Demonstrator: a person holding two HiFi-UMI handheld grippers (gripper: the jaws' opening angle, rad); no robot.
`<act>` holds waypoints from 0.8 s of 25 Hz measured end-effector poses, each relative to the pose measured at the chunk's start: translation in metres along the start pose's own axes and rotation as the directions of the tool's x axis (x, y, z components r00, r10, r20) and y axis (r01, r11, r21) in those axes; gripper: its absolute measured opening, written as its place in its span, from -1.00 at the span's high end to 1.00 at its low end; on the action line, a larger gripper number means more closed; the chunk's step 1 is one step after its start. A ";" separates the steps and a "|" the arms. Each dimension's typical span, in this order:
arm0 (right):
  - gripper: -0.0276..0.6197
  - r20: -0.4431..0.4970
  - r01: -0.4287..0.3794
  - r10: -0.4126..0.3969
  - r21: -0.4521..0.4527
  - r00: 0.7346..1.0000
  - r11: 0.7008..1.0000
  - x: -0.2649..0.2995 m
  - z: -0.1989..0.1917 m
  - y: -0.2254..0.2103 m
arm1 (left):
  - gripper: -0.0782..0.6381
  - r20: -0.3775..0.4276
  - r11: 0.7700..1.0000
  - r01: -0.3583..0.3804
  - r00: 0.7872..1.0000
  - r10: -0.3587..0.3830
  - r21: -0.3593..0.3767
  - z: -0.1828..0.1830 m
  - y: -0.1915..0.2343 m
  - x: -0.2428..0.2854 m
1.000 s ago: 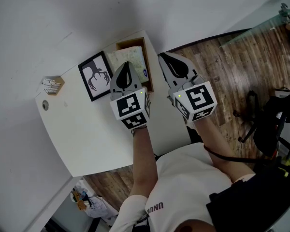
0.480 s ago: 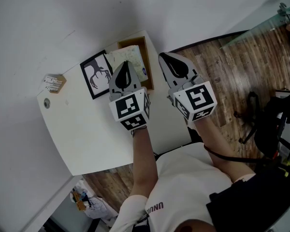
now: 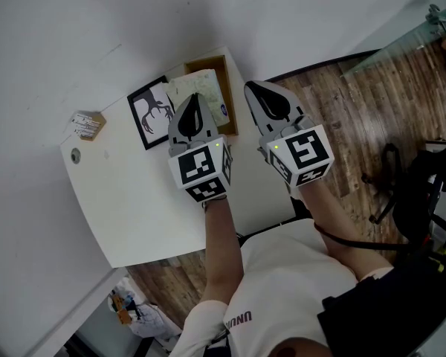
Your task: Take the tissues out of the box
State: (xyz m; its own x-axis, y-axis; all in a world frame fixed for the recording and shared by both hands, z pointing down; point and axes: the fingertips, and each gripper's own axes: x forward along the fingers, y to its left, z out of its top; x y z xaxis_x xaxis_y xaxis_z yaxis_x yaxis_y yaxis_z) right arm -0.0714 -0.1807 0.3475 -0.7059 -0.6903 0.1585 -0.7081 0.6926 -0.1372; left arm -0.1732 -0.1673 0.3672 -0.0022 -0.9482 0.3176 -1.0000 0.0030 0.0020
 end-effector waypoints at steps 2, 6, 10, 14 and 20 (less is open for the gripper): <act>0.85 0.004 -0.002 0.002 -0.003 1.000 1.000 -0.001 0.002 0.001 | 0.75 0.006 1.000 0.001 1.000 -0.001 -0.002 0.002 -0.001 -0.002; 0.85 0.010 -0.003 0.004 -0.017 1.000 1.000 -0.003 0.004 0.004 | 0.75 0.019 1.000 0.004 1.000 -0.004 -0.002 0.006 -0.002 -0.006; 0.86 0.011 -0.003 0.003 -0.031 1.000 1.000 -0.004 0.005 0.006 | 0.75 0.026 1.000 0.003 1.000 -0.003 -0.001 0.009 -0.002 -0.009; 0.86 0.002 -0.005 0.005 -0.050 1.000 0.999 -0.005 0.005 0.007 | 0.75 0.033 1.000 -0.002 0.999 0.002 0.000 0.012 -0.002 -0.013; 0.86 0.001 -0.009 0.009 -0.066 1.000 0.998 -0.004 0.007 0.008 | 0.75 0.049 1.000 -0.006 0.999 0.006 -0.002 0.018 0.000 -0.016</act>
State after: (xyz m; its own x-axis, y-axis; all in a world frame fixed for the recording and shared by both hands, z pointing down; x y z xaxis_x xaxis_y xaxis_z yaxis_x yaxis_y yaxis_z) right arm -0.0740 -0.1735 0.3391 -0.7124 -0.6841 0.1563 -0.6991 0.7113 -0.0734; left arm -0.1732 -0.1575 0.3454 -0.0086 -0.9626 0.2708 -1.0000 0.0094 0.0016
